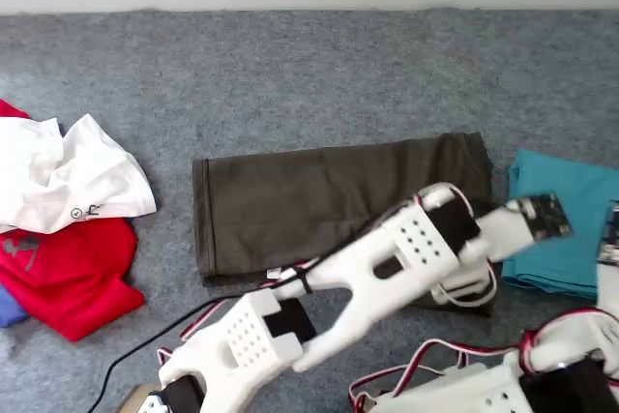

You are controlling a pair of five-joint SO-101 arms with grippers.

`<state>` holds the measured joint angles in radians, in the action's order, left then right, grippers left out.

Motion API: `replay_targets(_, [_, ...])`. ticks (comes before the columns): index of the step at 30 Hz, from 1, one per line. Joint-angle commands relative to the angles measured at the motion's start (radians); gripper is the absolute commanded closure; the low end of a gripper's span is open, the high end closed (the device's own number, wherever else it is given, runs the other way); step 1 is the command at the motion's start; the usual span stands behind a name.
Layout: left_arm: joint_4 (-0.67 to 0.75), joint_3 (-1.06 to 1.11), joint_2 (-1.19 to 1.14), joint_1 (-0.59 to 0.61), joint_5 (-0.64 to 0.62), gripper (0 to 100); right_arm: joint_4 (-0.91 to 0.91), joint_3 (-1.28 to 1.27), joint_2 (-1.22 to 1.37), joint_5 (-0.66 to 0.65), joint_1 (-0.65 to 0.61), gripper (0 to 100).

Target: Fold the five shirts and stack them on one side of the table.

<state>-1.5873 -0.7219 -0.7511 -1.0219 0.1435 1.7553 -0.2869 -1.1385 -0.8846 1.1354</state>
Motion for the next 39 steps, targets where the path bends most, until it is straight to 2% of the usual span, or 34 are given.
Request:
replay_targets(1, [-0.003,-0.036,-0.018,-0.049,-0.008,76,0.036,-0.009,-0.010,0.000,-0.035,98.3])
replay_targets(9, [-0.005,-0.165,-0.170,-0.068,0.002,76,0.036,-0.026,-0.015,-0.006,-0.035,98.3])
replay_targets(19, [-0.115,-0.509,-0.339,-0.005,-0.025,77,0.002,-0.023,-0.018,-0.009,-0.039,98.3])
replay_targets(30, [-0.137,-0.532,-0.430,-0.005,-0.021,80,0.004,-0.025,-0.019,-0.009,-0.035,98.3])
replay_targets(33, [-0.132,-0.532,-0.431,-0.003,-0.014,86,0.004,-0.025,-0.019,-0.008,-0.035,98.3])
replay_targets(37, [-0.135,-0.533,-0.420,0.000,0.064,97,0.004,-0.025,-0.019,-0.006,-0.035,98.3])
replay_targets(39, [-0.146,-0.555,-0.413,0.002,0.083,99,0.004,-0.025,-0.019,-0.006,-0.036,98.3])
